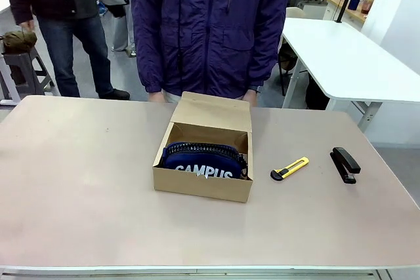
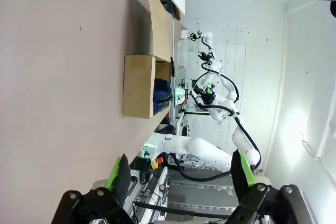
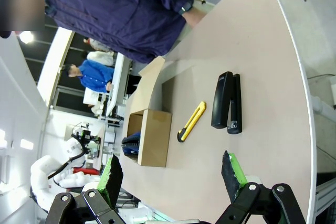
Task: Pack the item into the box.
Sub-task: Close the Mailer Box.
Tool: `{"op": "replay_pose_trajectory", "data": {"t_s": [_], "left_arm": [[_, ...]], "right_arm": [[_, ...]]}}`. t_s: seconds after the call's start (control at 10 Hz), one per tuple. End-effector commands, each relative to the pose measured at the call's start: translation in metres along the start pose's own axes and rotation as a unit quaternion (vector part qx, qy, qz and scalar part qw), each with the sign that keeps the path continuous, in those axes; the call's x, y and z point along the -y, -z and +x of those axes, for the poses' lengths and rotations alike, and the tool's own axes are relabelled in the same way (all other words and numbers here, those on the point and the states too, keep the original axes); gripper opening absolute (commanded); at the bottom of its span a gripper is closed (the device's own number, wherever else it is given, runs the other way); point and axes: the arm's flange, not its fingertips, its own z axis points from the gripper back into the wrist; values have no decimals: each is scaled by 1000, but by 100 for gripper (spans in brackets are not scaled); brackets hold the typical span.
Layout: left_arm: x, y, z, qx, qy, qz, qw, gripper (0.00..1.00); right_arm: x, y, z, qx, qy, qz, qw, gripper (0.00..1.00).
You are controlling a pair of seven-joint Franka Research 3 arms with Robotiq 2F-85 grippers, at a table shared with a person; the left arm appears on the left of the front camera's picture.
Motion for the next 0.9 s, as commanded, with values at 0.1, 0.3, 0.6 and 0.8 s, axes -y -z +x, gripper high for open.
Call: {"op": "replay_pose_trajectory", "data": {"t_s": [0.1, 0.3, 0.6, 0.8], "left_arm": [[3, -1, 0, -1, 3, -1, 1000, 100], [3, -1, 0, -1, 3, -1, 1000, 100], [3, -1, 0, -1, 3, -1, 1000, 100], [3, -1, 0, -1, 3, -1, 1000, 100]], "right_arm": [[0, 1, 1, 9, -13, 9, 1000, 100], [0, 1, 1, 9, -13, 9, 1000, 100], [0, 1, 1, 9, -13, 9, 1000, 100], [0, 1, 1, 9, -13, 9, 1000, 100]]}}
